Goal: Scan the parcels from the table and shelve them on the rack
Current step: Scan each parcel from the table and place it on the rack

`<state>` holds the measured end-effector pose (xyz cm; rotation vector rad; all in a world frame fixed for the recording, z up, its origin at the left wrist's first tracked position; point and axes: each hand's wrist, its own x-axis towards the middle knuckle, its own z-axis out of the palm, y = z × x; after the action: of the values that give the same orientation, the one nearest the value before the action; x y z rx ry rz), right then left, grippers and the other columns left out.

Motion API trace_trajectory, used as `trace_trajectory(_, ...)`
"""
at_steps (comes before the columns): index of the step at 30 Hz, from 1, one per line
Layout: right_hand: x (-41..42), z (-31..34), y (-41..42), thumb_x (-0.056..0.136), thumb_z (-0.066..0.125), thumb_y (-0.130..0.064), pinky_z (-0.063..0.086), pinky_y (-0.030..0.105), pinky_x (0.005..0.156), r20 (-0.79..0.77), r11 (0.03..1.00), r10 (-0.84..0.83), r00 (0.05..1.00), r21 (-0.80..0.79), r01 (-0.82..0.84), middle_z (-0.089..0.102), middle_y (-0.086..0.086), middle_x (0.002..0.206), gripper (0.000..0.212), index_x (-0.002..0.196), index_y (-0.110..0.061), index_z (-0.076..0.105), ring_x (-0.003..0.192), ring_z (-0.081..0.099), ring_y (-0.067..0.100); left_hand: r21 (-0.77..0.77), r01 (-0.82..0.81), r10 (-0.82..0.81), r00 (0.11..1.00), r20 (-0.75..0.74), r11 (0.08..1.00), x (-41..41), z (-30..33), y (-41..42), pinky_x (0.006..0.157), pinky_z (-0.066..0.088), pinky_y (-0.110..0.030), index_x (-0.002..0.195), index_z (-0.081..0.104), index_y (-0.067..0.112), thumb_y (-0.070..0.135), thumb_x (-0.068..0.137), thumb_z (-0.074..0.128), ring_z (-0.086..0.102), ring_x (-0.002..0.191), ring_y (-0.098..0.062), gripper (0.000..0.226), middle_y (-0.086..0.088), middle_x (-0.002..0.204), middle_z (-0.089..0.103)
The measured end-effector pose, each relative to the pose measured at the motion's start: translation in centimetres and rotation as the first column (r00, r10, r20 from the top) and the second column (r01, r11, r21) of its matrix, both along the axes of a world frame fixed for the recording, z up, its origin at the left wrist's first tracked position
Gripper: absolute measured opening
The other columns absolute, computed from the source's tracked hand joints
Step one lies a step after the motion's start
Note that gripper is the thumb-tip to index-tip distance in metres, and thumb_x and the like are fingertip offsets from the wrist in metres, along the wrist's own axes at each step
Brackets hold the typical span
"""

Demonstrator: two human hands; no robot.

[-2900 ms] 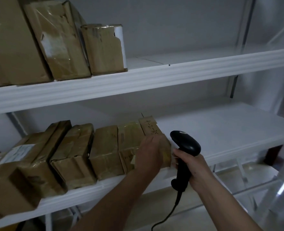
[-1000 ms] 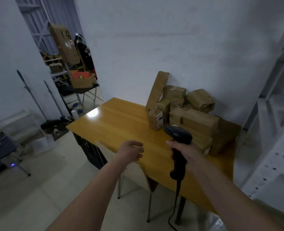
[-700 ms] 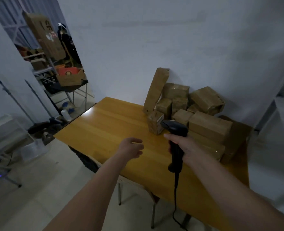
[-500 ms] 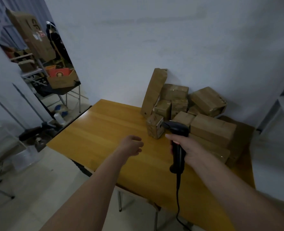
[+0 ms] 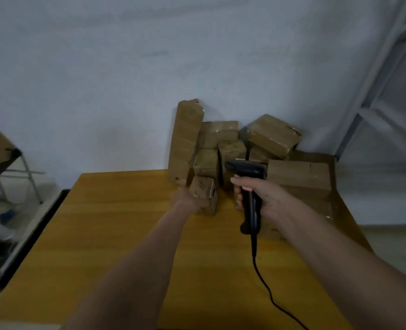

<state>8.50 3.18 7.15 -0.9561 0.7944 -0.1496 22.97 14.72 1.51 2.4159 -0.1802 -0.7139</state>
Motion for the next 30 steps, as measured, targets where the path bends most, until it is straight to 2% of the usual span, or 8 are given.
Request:
trace_trajectory(5,2.9,-1.3,0.8,0.076,0.078,-0.010,0.050,0.028,0.059,-0.042,0.980,-0.181,0.983,0.071,0.184,0.060,0.005,0.066,0.018,0.091,-0.006,0.069,0.057,0.056,0.015,0.150,0.083,-0.080,0.996,-0.031,0.985,4.3,-2.5,-2.1,0.114,0.031,-0.041,0.152,0.012,0.012,0.046,0.070,0.082,0.026,0.142,-0.031,0.113,-0.014,0.151,0.028)
trace_trajectory(12,2.2,-4.2,1.4,0.080,0.073,-0.006,0.046,0.029,0.059,-0.104,0.926,-0.347,0.932,0.118,0.358,0.057,0.006,0.065,0.016,0.092,-0.002,0.063,0.055,0.053,0.017,0.134,0.067,-0.066,0.998,-0.013,0.989,6.2,-7.1,-5.2,0.111,0.032,-0.047,0.150,-0.002,0.018,0.048,0.063,0.085,0.025,0.137,-0.033,0.127,-0.016,0.145,0.024)
trace_trajectory(15,1.3,-5.1,1.6,0.079,0.073,-0.006,0.047,0.031,0.060,-0.118,0.900,-0.398,0.910,0.143,0.412,0.057,0.006,0.065,0.015,0.091,-0.001,0.063,0.055,0.053,0.018,0.093,0.046,-0.042,0.998,-0.048,0.995,6.4,-8.8,-5.6,0.111,0.033,-0.045,0.151,0.005,0.014,0.047,0.065,0.085,0.029,0.137,-0.033,0.122,-0.015,0.147,0.029)
trace_trajectory(19,0.6,-5.9,1.9,0.077,0.075,-0.006,0.049,0.031,0.060,-0.153,0.881,-0.431,0.890,0.142,0.451,0.059,0.006,0.065,0.015,0.088,-0.002,0.065,0.056,0.055,0.018,0.055,0.016,-0.011,0.996,-0.085,0.998,6.8,-9.8,-5.2,0.105,0.042,-0.044,0.141,0.031,0.004,0.043,0.065,0.084,0.042,0.130,-0.032,0.101,-0.015,0.140,0.042)
trace_trajectory(21,0.6,-5.9,2.0,0.078,0.074,-0.005,0.048,0.031,0.061,-0.162,0.870,-0.448,0.879,0.148,0.471,0.059,0.007,0.066,0.014,0.087,-0.001,0.064,0.058,0.055,0.018,-0.014,-0.047,0.043,0.982,-0.185,0.999,6.8,-9.8,-4.8,0.098,0.049,-0.041,0.137,0.040,0.003,0.039,0.061,0.086,0.051,0.122,-0.031,0.096,-0.014,0.134,0.050)
trace_trajectory(23,0.6,-5.8,2.0,0.080,0.072,-0.005,0.049,0.032,0.065,-0.161,0.858,-0.463,0.871,0.162,0.487,0.061,0.010,0.070,0.012,0.088,0.000,0.064,0.062,0.056,0.020,-0.147,-0.172,0.105,0.918,-0.382,0.974,6.3,-9.4,-3.9,0.096,0.050,-0.041,0.134,0.047,0.006,0.035,0.061,0.086,0.054,0.116,-0.030,0.088,-0.012,0.129,0.055)
trace_trajectory(27,1.3,-5.8,1.8,0.079,0.075,-0.011,0.051,0.034,0.064,-0.162,0.852,-0.494,0.854,0.107,0.513,0.067,0.011,0.078,0.024,0.099,0.000,0.067,0.067,0.062,0.023,-0.370,-0.421,0.053,0.716,-0.696,0.828,4.2,-7.8,-0.6,0.104,0.040,-0.042,0.110,0.058,0.012,0.024,0.080,0.075,0.056,0.105,-0.024,0.036,-0.006,0.104,0.064)
trace_trajectory(30,1.8,-5.8,1.7,0.078,0.078,-0.018,0.052,0.033,0.066,-0.142,0.838,-0.533,0.834,0.043,0.543,0.065,0.009,0.080,0.034,0.105,-0.002,0.065,0.068,0.061,0.020,-0.437,-0.615,0.007,0.584,-0.812,0.656,2.1,-6.3,1.5,0.106,0.039,-0.044,0.106,0.059,0.016,0.027,0.077,0.076,0.055,0.110,-0.026,0.035,-0.009,0.107,0.060)
